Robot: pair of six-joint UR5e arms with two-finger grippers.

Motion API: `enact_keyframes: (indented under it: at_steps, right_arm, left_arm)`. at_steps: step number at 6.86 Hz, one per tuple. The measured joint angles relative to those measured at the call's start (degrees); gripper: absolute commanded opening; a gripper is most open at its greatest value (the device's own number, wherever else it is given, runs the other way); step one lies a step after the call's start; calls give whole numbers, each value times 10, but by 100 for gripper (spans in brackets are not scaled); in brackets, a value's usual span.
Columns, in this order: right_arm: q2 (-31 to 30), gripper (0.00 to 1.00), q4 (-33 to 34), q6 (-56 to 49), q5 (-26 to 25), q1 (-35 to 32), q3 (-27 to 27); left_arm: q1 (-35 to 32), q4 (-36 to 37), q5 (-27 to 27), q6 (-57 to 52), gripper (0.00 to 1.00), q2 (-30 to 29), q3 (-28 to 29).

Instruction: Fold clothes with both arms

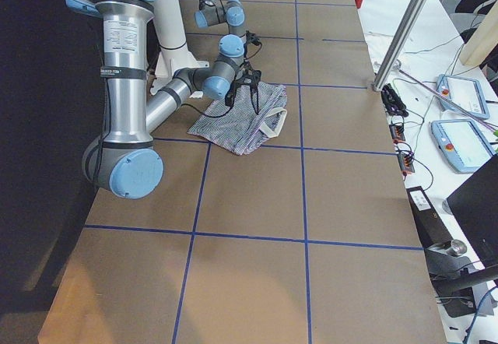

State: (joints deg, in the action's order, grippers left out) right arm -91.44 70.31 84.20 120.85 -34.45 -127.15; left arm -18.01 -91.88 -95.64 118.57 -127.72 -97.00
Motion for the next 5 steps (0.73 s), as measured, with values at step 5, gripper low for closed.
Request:
enact_keyframes:
  at_steps: [5]
  right_arm:
    - [8,100,-3,1,-7,-1,-2]
  left_arm:
    - [-123,-65,29,-118,0,-6,76]
